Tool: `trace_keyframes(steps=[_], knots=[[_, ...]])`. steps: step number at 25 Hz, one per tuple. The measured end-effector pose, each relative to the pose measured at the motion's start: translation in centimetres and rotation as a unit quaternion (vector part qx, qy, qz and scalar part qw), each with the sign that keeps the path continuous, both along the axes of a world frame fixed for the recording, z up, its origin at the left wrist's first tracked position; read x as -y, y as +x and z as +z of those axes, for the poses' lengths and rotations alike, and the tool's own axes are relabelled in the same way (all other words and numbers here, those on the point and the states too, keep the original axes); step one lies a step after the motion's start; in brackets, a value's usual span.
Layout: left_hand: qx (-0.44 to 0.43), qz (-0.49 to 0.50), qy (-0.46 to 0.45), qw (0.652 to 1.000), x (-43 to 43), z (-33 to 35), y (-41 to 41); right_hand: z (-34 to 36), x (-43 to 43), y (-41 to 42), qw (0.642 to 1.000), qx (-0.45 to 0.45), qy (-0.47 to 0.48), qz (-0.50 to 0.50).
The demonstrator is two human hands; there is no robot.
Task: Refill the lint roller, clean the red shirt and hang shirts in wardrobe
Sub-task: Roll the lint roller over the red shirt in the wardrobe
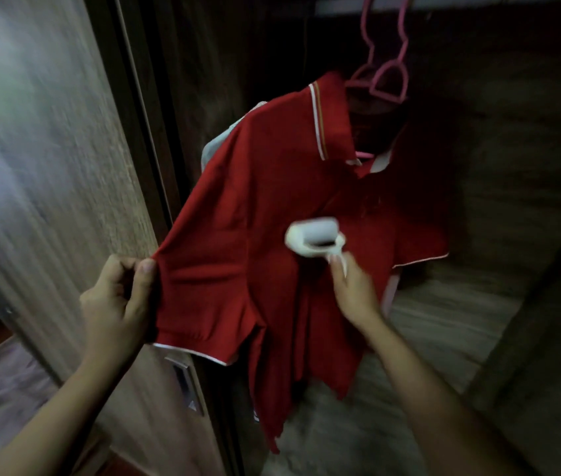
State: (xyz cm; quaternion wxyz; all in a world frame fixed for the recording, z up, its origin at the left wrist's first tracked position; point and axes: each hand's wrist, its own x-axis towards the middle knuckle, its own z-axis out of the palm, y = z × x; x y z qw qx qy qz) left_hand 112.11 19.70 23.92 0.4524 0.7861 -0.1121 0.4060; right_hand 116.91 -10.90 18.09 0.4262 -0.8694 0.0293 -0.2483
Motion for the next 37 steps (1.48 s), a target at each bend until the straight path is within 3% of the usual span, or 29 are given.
trace_keyframes(steps=[3, 5, 9, 13, 15, 17, 20, 26, 29, 32, 37], knots=[[-0.006, 0.001, 0.007, 1.000, -0.3, 0.0, 0.1, -9.9, -2.2, -2.6, 0.988, -0.148, -0.042, 0.016], [-0.003, -0.003, 0.016, 1.000, -0.5, -0.1, 0.2, -14.9, -3.1, -4.1, 0.979, -0.179, -0.102, 0.000], [-0.002, -0.009, 0.024, 1.000, -0.8, 0.1, 0.5, -12.2, -3.0, -3.9, 0.971, -0.218, -0.076, 0.055], [-0.011, -0.016, 0.015, 1.000, -0.9, 0.0, 0.5, 0.1, -2.3, -2.9, 0.993, -0.032, -0.074, 0.091], [-0.009, -0.013, 0.012, 1.000, -0.8, -0.1, 0.6, 6.5, -2.7, -3.2, 0.991, 0.083, -0.072, 0.082], [-0.009, -0.015, 0.009, 1.000, -0.7, 0.0, 0.5, 10.9, -3.3, -3.4, 0.985, 0.140, -0.073, 0.068], [-0.012, -0.027, 0.003, 1.000, -0.7, 0.1, 0.5, 10.7, -4.7, -3.4, 0.984, 0.141, -0.081, 0.072], [-0.013, -0.030, 0.007, 0.999, -0.7, 0.2, 0.3, -0.9, -10.5, -8.2, 0.990, 0.040, -0.023, 0.131], [-0.017, -0.033, 0.000, 0.999, -0.8, 0.2, 0.5, -2.5, -11.1, -9.6, 0.990, 0.008, -0.002, 0.139], [-0.011, -0.037, -0.002, 0.999, -0.8, 0.0, 0.5, 2.1, -10.2, -7.7, 0.989, 0.063, 0.000, 0.136], [-0.011, -0.041, -0.005, 0.999, -0.8, 0.2, 0.4, 8.6, -7.6, -4.0, 0.978, 0.202, 0.017, 0.040]])
